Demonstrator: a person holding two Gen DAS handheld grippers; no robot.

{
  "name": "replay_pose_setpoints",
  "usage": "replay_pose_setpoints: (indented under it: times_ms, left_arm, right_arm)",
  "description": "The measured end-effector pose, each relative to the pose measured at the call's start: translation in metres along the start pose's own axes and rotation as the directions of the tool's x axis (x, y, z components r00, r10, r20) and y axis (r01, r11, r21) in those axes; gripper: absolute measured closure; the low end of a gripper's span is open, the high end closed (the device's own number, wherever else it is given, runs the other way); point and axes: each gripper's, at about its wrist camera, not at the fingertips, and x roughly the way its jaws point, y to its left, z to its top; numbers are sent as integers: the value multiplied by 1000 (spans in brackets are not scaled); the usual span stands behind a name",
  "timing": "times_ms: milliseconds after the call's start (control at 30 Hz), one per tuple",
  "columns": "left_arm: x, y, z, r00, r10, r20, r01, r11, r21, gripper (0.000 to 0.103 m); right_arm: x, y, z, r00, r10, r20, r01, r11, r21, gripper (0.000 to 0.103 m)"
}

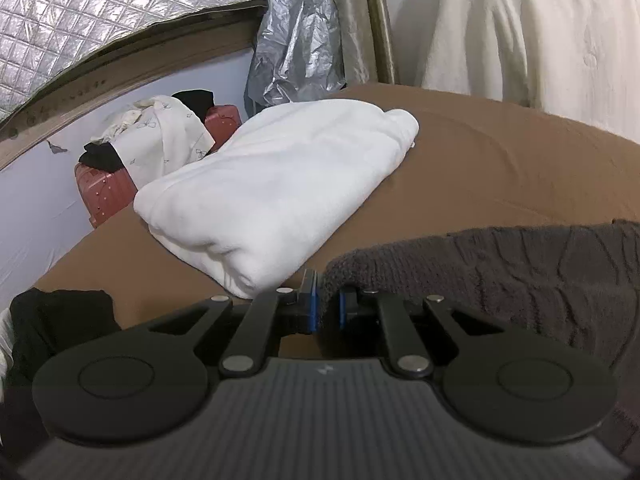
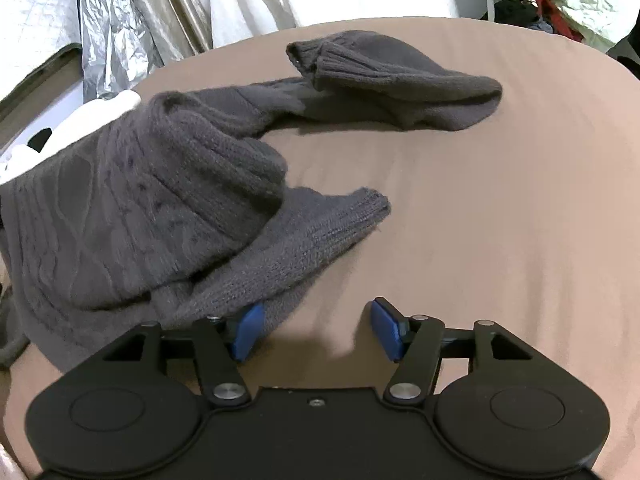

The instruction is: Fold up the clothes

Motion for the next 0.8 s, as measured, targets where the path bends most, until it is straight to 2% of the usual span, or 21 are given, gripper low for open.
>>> replay_pose_setpoints:
  times_ms: [167, 233, 300, 367, 400, 433, 467, 500, 533, 700, 800]
  left_arm:
    - [6, 5, -2, 999, -12, -34, 11, 1000, -22, 89]
    - [9, 6, -3, 999, -20, -45, 19, 999, -32, 89]
    - [11, 4, -5, 998, -31, -53, 29, 999, -34, 89]
    - [13, 2, -6, 998, -36, -55, 34, 999, -28, 89]
    - [13, 0, -7, 998, -36, -55, 35, 999, -20, 89]
    - [14, -2, -8, 998, -36, -55, 35, 999, -13, 89]
    - [15, -3, -9, 998, -36, -55, 36, 999, -7, 89]
    - [15, -3, -9, 998, -37, -53, 37, 999, -2, 90]
    - [15, -4, -10, 998, -37, -49, 37, 999, 2, 91]
    - [3, -1, -5, 999, -40, 27, 41, 999, -19, 94]
    - [-8, 1, -1, 996, -37, 81, 39, 999, -31, 94]
  right_arm:
    - [11, 3, 4, 1000, 10, 23, -10, 1000, -5, 33]
    - [17, 1, 8, 999, 13, 38, -13, 1000, 2, 16]
    - [23, 0, 11, 998, 7, 63, -8, 1000, 22, 10]
    - [30, 0, 11, 997, 18, 69, -20, 999, 28, 9]
    - [33, 2, 10, 997, 22, 73, -23, 999, 22, 16]
    - [33, 6, 8, 996, 37, 87, -35, 999, -17, 30]
    - [33, 12, 6, 994, 65, 85, -60, 996, -64, 65]
    - [31, 17, 6, 994, 77, 83, -69, 993, -95, 85]
    - [26, 22, 6, 994, 54, 100, -43, 993, -114, 89]
    - [-6, 43, 5, 979, -18, 203, 64, 973, -223, 92]
    - [-27, 52, 7, 963, -48, 264, 118, 960, -256, 94]
